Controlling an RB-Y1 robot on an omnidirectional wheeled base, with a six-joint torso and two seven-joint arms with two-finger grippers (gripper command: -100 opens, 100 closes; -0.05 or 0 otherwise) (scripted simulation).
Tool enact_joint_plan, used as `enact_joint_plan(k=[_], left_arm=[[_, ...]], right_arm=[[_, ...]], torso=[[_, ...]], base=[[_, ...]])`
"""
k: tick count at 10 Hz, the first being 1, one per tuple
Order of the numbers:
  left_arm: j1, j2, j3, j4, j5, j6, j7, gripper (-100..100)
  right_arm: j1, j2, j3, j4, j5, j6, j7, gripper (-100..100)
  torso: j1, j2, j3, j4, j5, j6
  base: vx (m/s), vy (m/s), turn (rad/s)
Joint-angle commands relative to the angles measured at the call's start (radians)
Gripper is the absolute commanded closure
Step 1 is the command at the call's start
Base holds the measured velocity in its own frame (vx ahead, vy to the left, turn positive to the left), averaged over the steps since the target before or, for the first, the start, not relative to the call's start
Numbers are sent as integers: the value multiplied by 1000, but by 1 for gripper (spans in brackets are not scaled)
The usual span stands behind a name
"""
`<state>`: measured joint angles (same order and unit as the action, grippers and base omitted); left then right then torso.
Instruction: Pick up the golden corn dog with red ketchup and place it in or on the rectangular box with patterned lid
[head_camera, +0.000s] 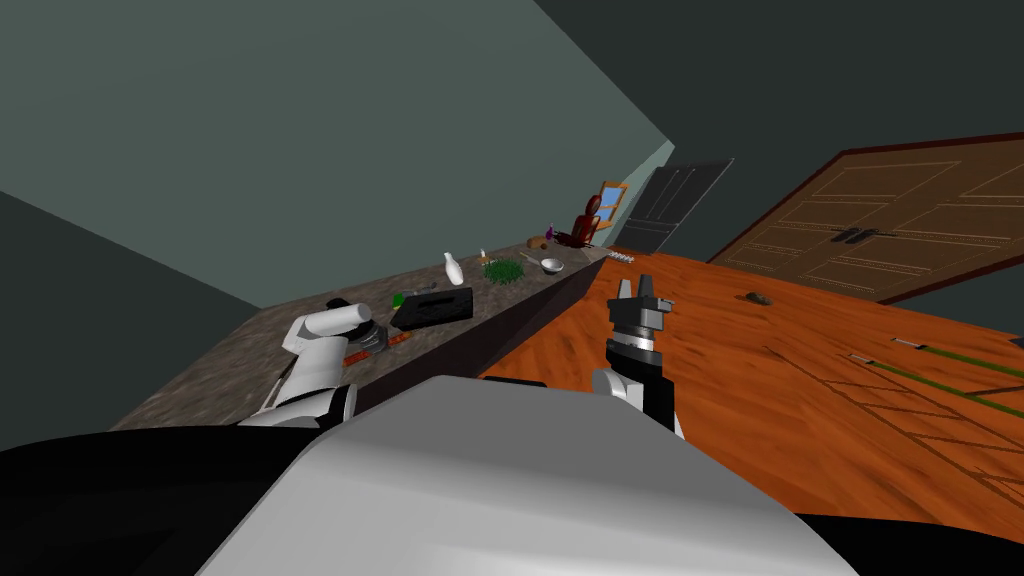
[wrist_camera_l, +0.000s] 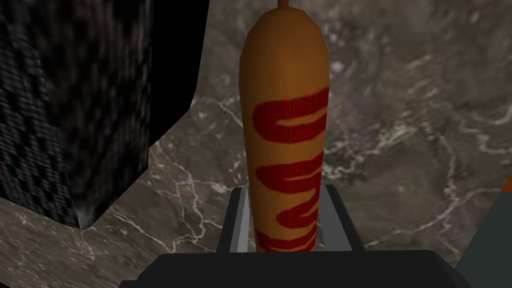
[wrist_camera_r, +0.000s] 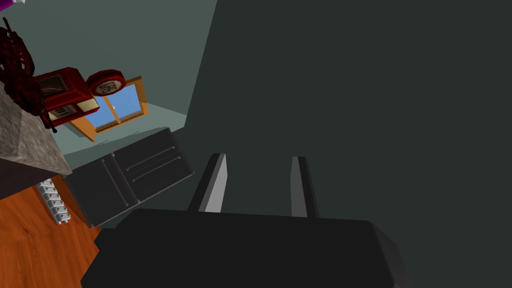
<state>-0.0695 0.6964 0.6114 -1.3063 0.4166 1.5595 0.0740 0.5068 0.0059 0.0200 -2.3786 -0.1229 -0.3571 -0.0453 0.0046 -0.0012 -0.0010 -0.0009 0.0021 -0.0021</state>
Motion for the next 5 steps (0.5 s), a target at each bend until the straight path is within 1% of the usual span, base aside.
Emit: enact_joint_plan(k=[1, 2, 3, 5], left_arm=[[15, -1, -9, -39, 10, 12, 19, 100], [32, -1, -31, -72, 25, 26, 45, 100], [32, -1, -31, -82, 25, 26, 45, 100], [65, 0, -74, -150, 56, 54, 96, 100]], right_arm=[[0, 0, 0, 0, 0, 0, 0, 0], [0, 0, 0, 0, 0, 0, 0, 0], [0, 0, 0, 0, 0, 0, 0, 0], [0, 0, 0, 0, 0, 0, 0, 0]], torso=[[0, 0, 0, 0, 0, 0], [0, 0, 0, 0, 0, 1], [-1, -1, 0, 0, 0, 1], [-2, 0, 0, 0, -1, 1]], base=[[40, 39, 44], [39, 33, 65], [27, 22, 36], [30, 38, 107]])
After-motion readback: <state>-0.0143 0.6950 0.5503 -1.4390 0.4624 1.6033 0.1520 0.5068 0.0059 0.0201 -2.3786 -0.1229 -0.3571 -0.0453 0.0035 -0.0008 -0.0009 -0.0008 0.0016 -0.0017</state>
